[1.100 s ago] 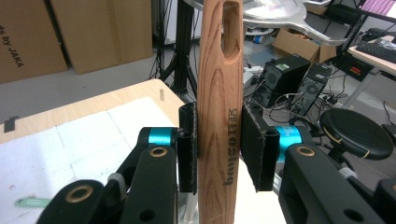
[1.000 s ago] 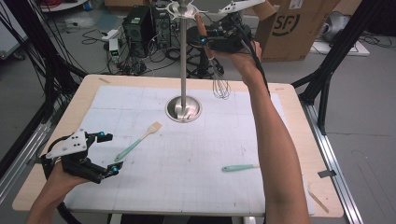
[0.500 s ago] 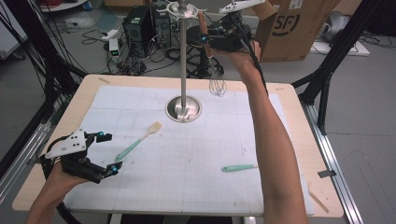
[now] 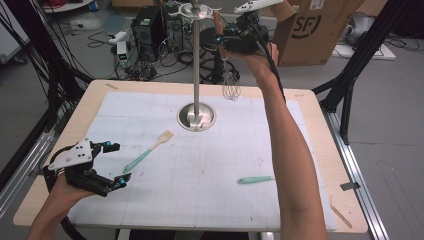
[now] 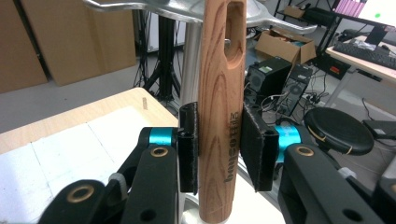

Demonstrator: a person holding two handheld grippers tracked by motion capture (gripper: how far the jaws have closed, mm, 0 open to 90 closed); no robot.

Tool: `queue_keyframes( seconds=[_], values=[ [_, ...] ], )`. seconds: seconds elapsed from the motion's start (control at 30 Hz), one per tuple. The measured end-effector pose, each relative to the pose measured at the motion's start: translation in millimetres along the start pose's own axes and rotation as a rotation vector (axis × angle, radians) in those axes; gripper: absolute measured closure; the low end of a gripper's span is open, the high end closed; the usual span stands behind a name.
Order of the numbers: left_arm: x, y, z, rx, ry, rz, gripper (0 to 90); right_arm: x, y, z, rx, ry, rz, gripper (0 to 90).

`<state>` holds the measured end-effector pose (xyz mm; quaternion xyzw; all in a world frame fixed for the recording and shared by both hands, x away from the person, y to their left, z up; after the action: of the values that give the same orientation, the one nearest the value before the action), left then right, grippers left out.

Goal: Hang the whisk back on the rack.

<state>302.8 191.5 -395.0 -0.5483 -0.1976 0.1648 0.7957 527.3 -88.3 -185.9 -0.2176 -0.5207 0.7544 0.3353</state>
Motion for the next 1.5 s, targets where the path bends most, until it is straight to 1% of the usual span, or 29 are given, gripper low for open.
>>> queue_keyframes(
  seconds=[0.13, 0.27, 0.37, 0.43, 0.5, 0.63, 0.7, 0.93, 1.23, 1.4, 1.5],
  values=[
    [0.3, 0.3, 0.6, 0.000, 0.000, 0.003, 1.6, 0.1, -1.0, -1.0, -0.003, 0.000, 0.000, 69.2],
    [0.2, 0.3, 0.1, -0.001, 0.003, 0.002, 1.7, -0.1, 1.0, -3.0, 0.006, -0.003, -0.001, 69.2],
    [0.5, 0.7, 0.2, 0.001, 0.001, 0.002, 1.7, -1.4, 0.1, -4.2, 0.000, 0.009, -0.001, 69.2],
    [0.6, 0.8, 0.4, -0.001, 0.001, 0.005, 1.7, -1.7, -1.0, -4.8, -0.011, 0.008, -0.012, 69.2],
    [0.8, 0.9, 0.6, -0.001, 0.001, 0.005, 1.7, -1.8, -0.9, -5.5, -0.009, 0.000, -0.014, 69.2],
    [1.0, 1.3, 0.1, 0.002, -0.001, 0.003, 1.6, -1.5, -0.1, -6.0, -0.005, -0.006, -0.013, 69.2],
    [0.8, 1.4, 0.0, 0.003, 0.000, 0.003, 1.7, -1.9, 0.1, -6.5, -0.004, 0.001, -0.010, 69.2],
    [1.1, 2.1, 0.6, 0.004, -0.002, 0.005, 1.7, -1.9, 0.3, -9.2, -0.012, -0.001, -0.017, 68.9],
    [1.0, 2.2, 0.4, 0.003, -0.001, 0.005, 1.7, -1.7, 0.3, -11.5, -0.017, -0.016, -0.016, 68.5],
    [0.9, 3.1, -0.2, 0.006, -0.001, 0.005, 1.7, -2.0, 0.2, -12.3, -0.017, -0.011, -0.011, 68.4],
    [1.0, 3.1, 0.2, 0.006, 0.000, 0.004, 1.7, -2.2, 0.1, -13.9, -0.020, 0.001, -0.008, 68.3]
  ],
)
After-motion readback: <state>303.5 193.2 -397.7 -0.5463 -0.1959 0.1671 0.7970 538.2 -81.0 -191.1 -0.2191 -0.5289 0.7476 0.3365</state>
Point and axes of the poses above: each handheld gripper's, and its own axes: z roughly backward along the jaws, y roughly out of its underside, x roughly to its left, the point moved 9 cm from there along -z, roughly forward along the jaws, and after that the axes turned 8 degrees about -z, right-handed, at the moved point
